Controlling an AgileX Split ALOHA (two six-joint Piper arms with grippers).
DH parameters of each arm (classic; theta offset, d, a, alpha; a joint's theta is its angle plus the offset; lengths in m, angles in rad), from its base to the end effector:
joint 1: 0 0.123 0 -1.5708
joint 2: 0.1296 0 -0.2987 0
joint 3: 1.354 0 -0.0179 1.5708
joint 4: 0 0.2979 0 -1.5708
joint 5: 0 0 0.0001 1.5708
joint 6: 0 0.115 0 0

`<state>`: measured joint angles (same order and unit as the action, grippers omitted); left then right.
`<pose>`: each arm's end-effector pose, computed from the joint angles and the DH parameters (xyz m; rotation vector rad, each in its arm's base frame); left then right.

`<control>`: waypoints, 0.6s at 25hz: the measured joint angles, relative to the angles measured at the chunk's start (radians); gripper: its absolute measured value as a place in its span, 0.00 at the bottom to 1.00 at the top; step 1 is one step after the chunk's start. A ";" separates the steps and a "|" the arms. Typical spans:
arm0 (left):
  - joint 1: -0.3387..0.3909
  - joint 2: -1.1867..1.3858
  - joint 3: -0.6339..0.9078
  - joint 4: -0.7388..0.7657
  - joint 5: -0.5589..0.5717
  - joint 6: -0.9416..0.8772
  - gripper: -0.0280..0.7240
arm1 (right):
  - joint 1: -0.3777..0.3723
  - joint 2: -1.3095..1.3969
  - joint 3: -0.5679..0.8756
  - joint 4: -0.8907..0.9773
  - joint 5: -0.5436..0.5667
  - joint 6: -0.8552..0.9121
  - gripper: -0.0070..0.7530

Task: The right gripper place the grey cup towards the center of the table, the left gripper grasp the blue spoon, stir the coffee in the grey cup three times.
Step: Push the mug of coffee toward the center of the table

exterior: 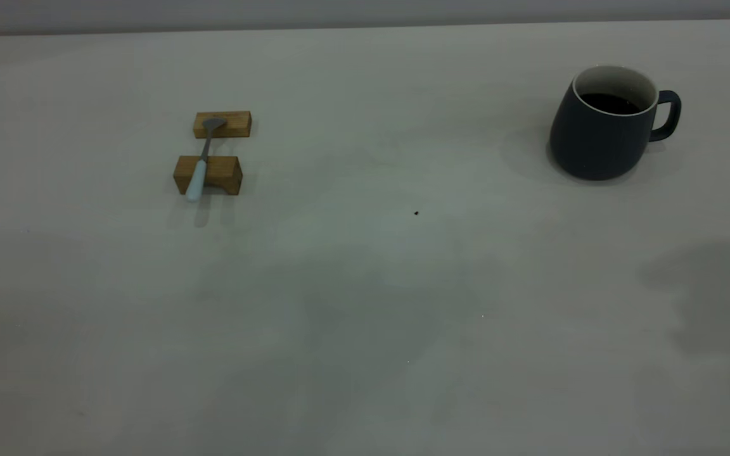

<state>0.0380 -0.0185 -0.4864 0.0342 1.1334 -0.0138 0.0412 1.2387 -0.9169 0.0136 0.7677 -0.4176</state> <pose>0.0387 0.0050 0.2779 -0.0579 2.1113 0.0558 0.2954 0.0133 0.2668 -0.5774 2.5126 -0.1253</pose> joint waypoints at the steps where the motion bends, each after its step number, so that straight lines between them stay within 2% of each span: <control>1: 0.000 0.000 0.000 0.000 0.000 0.000 0.67 | 0.000 0.050 -0.019 0.006 -0.005 -0.043 0.94; 9: 0.000 0.000 0.000 0.000 0.000 0.000 0.67 | 0.003 0.415 -0.192 0.030 -0.041 -0.378 0.92; 15: 0.000 0.000 0.000 0.000 0.000 0.000 0.67 | 0.025 0.630 -0.295 0.030 -0.049 -0.541 0.91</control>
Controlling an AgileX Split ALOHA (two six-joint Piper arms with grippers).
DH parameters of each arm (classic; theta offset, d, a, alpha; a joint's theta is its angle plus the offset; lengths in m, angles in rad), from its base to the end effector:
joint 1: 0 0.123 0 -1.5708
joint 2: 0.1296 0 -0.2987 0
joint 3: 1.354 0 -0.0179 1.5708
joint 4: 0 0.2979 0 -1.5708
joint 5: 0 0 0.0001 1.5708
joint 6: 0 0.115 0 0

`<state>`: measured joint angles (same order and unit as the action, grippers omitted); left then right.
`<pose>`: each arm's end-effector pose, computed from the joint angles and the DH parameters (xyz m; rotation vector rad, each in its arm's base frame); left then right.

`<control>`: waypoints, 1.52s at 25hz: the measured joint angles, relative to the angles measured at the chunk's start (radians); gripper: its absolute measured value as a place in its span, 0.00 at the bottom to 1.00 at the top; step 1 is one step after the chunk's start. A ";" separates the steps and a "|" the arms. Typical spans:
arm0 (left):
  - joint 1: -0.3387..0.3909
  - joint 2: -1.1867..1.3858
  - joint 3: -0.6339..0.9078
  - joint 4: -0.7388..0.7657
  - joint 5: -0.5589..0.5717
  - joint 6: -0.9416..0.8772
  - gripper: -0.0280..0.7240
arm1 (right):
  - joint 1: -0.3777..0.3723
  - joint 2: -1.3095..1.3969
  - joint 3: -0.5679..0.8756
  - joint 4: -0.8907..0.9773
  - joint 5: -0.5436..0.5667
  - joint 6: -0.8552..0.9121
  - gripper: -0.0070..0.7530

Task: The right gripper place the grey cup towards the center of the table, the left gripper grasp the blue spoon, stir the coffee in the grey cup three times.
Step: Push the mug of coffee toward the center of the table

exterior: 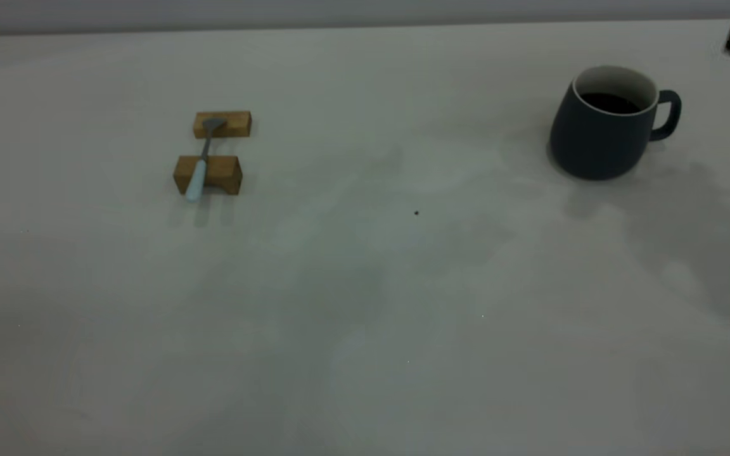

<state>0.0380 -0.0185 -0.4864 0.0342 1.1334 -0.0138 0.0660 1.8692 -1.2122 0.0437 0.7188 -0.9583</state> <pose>0.0387 0.0050 0.2779 -0.0579 2.1113 0.0558 0.4153 0.0308 0.1387 -1.3702 2.5216 -0.1326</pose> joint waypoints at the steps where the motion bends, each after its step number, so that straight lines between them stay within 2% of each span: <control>1: 0.000 0.000 0.000 0.000 0.000 0.000 0.67 | 0.004 0.025 -0.018 -0.009 -0.002 -0.017 0.91; 8: 0.000 0.000 0.000 0.000 0.000 0.000 0.67 | 0.005 0.192 -0.143 -0.072 -0.023 -0.122 0.91; 17: 0.000 0.000 0.000 0.000 0.000 0.000 0.67 | 0.005 0.336 -0.254 -0.219 -0.045 -0.132 0.91; 23: 0.000 0.000 0.000 0.000 0.000 0.000 0.67 | 0.005 0.383 -0.264 -0.255 -0.138 -0.192 0.91; 38: 0.000 0.000 0.000 0.000 0.000 0.000 0.67 | 0.005 0.479 -0.264 -0.238 -0.284 -0.363 0.88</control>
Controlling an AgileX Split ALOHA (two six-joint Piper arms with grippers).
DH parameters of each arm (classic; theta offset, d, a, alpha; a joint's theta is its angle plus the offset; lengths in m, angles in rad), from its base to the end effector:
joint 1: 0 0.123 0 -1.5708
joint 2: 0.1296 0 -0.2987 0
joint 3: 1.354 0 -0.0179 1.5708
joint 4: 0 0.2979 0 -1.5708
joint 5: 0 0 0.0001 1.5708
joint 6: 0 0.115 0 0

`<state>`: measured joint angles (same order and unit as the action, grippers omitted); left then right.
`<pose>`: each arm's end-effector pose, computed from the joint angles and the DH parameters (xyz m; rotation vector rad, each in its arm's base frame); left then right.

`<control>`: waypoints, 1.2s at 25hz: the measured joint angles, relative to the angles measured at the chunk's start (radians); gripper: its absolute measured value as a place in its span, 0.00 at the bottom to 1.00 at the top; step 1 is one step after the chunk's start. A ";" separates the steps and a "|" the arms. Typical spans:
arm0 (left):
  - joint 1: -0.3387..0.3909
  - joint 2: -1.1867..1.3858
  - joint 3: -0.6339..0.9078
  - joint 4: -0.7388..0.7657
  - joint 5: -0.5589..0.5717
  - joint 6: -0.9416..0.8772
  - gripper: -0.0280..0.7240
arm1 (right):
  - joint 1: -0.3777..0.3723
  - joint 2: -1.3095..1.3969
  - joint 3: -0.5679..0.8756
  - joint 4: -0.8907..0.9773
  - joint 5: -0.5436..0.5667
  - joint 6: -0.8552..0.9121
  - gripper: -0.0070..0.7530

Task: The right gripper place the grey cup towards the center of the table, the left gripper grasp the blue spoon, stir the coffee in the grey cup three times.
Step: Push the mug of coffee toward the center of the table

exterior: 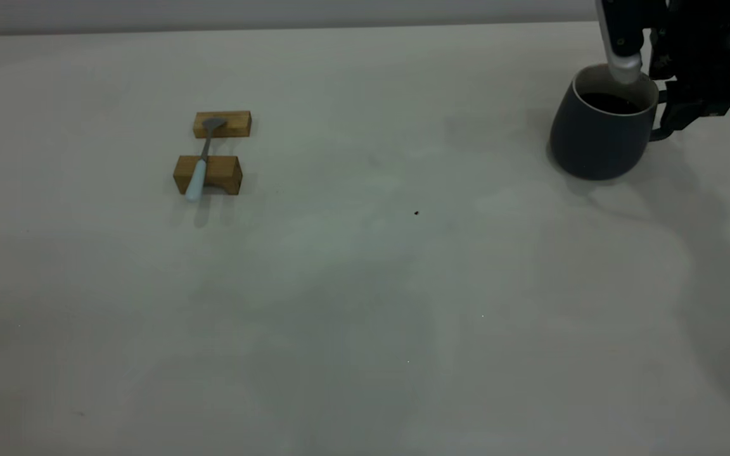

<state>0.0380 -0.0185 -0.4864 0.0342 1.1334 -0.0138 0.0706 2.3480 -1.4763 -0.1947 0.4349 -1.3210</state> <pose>0.0387 0.0050 0.2779 -0.0579 2.1113 0.0558 0.4983 0.0258 0.0019 -2.0276 2.0624 -0.4324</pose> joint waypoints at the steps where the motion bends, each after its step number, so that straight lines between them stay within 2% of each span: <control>1: 0.000 0.000 0.000 0.000 0.000 0.000 0.67 | 0.000 0.002 0.000 0.010 -0.002 0.000 0.87; 5: 0.000 0.000 0.000 0.000 0.000 0.000 0.67 | 0.000 0.008 0.000 0.052 0.002 -0.002 0.76; 14: 0.000 0.000 0.000 0.000 0.000 0.000 0.67 | 0.003 0.009 -0.002 0.116 0.046 -0.007 0.25; 21: 0.000 0.000 0.000 0.000 0.000 0.000 0.67 | 0.078 0.009 -0.002 0.117 0.054 0.063 0.24; 30: 0.000 0.000 0.000 0.000 0.000 0.000 0.67 | 0.265 0.009 -0.002 0.119 0.054 0.243 0.24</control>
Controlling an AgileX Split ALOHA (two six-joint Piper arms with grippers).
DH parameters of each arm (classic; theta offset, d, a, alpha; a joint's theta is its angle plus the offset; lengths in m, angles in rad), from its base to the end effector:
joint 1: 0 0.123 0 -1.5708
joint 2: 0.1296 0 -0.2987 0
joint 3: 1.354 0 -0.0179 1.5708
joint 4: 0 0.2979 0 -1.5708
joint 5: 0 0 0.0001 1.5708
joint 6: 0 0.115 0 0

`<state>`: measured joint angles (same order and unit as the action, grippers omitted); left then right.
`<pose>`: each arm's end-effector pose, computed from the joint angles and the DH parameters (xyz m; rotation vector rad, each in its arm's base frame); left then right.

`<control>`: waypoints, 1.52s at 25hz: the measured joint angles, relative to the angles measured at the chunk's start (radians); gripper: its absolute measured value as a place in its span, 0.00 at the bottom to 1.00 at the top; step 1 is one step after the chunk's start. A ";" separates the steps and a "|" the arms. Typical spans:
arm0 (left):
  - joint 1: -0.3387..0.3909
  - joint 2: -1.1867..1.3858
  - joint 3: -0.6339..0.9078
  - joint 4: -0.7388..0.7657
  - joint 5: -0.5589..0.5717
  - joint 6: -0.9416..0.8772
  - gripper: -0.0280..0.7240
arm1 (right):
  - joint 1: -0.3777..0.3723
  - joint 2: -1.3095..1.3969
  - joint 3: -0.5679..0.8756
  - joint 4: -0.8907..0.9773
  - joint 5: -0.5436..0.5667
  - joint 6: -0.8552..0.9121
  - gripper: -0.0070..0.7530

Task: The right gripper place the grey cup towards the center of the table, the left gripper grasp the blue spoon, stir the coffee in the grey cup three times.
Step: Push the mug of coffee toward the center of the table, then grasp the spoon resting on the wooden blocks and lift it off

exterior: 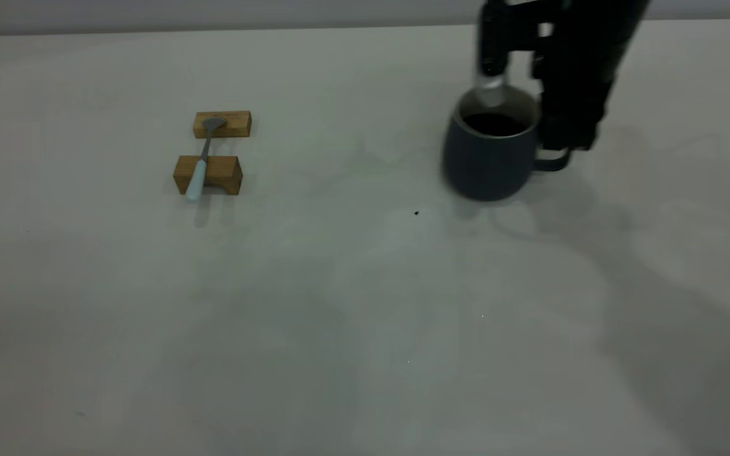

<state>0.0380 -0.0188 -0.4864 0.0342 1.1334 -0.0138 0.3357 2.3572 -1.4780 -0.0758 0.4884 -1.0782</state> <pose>0.0386 0.0050 0.2780 -0.0579 2.1110 0.0558 0.4657 0.1582 -0.0047 -1.9372 2.1309 -0.2136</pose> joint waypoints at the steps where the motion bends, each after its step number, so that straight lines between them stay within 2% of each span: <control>1: 0.000 0.000 0.000 0.000 0.000 0.000 0.67 | 0.021 0.000 0.000 0.000 -0.001 0.023 0.24; 9: 0.000 0.000 0.000 0.000 0.000 0.000 0.67 | 0.138 0.003 0.000 0.000 -0.060 0.166 0.24; 17: 0.000 0.000 0.000 0.000 0.000 0.000 0.67 | 0.160 0.004 0.000 0.000 -0.078 0.259 0.25; 19: 0.000 0.000 0.000 0.000 0.000 0.000 0.67 | 0.161 0.004 0.000 0.000 -0.079 0.269 0.30; 21: 0.000 0.000 0.000 0.000 0.000 0.000 0.67 | 0.161 0.004 0.000 0.000 -0.083 0.276 0.40; 25: 0.000 0.000 0.000 0.000 0.000 0.000 0.67 | 0.161 0.002 0.000 0.002 -0.067 0.281 0.66; 27: 0.000 0.000 0.000 0.000 0.000 0.000 0.67 | 0.162 -0.014 0.000 0.006 -0.024 0.281 0.78; 30: 0.000 0.000 0.000 0.000 0.000 0.000 0.67 | 0.163 -0.091 0.000 0.025 0.091 0.282 0.89; 34: 0.000 0.000 0.000 0.000 0.000 0.000 0.67 | 0.163 -0.240 0.000 0.056 0.296 0.312 0.92; 38: 0.000 0.000 0.000 0.000 0.000 0.000 0.67 | 0.163 -0.416 0.000 0.076 0.468 0.429 0.88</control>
<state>0.0380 -0.0188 -0.4864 0.0342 1.1334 -0.0138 0.4991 1.9415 -1.4780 0.0000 0.9563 -0.6488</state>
